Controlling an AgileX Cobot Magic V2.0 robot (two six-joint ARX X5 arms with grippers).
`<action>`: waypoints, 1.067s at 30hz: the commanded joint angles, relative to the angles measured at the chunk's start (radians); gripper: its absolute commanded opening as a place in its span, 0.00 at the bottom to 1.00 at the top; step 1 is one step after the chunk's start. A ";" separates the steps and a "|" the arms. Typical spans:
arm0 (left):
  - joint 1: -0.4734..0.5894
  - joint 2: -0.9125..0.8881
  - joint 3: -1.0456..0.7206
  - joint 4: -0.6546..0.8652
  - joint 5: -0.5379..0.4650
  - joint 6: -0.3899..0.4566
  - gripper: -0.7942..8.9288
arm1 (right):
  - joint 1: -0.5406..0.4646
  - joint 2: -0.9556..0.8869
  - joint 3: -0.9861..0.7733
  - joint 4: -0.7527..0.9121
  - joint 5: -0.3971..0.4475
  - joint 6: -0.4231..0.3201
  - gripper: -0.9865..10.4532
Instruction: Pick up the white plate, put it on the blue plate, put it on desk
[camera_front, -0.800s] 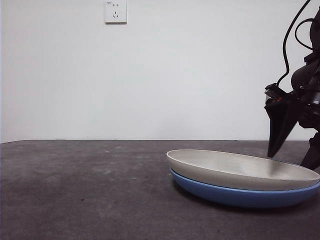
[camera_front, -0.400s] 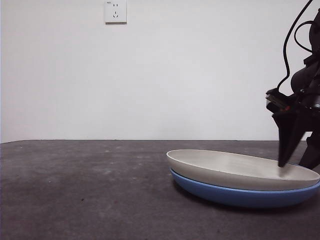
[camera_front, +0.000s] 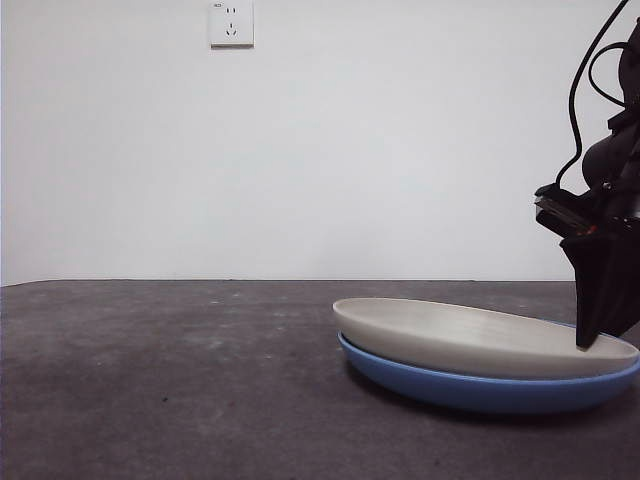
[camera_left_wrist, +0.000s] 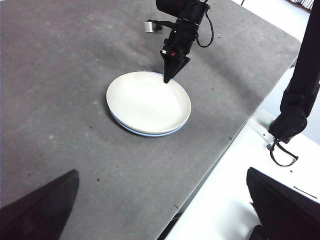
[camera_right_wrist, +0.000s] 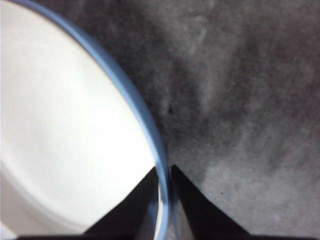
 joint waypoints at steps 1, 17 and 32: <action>-0.004 0.006 0.010 0.010 -0.002 -0.003 0.73 | 0.003 0.039 0.008 -0.003 0.009 0.010 0.09; -0.004 0.006 0.010 0.011 -0.002 -0.002 0.73 | 0.036 -0.005 0.174 -0.110 0.017 0.083 0.09; -0.004 0.006 0.010 0.011 -0.003 0.002 0.73 | 0.289 0.032 0.232 0.043 0.021 0.294 0.09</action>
